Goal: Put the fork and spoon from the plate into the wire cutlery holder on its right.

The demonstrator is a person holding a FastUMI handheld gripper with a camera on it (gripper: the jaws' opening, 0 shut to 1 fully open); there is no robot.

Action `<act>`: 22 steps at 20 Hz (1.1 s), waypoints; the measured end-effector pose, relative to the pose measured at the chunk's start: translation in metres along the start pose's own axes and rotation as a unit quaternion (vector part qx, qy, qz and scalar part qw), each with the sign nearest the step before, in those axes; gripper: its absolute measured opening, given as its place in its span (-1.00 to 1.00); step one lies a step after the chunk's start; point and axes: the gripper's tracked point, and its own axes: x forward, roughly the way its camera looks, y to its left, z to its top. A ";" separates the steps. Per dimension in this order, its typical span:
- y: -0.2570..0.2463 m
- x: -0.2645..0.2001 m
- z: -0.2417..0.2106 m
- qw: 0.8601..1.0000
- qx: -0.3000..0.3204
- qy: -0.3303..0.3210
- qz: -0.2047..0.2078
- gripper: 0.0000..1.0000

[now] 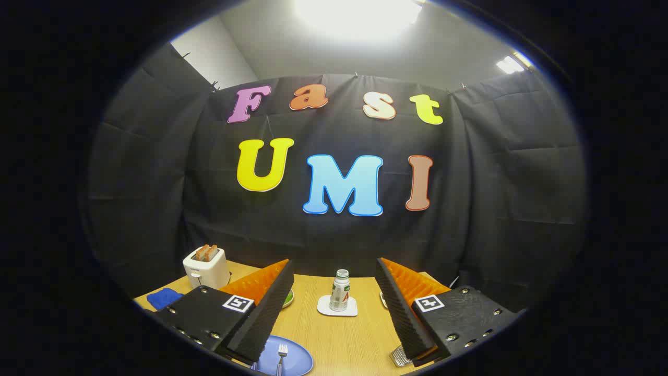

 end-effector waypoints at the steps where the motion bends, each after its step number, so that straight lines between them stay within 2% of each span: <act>1: 0.000 0.000 -0.002 1.000 0.001 0.002 0.001 0.93; 13: 0.015 -0.002 -0.008 0.999 -0.033 -0.005 0.010 0.93; 22: 0.034 -0.001 -0.035 0.998 -0.040 0.040 0.039 0.93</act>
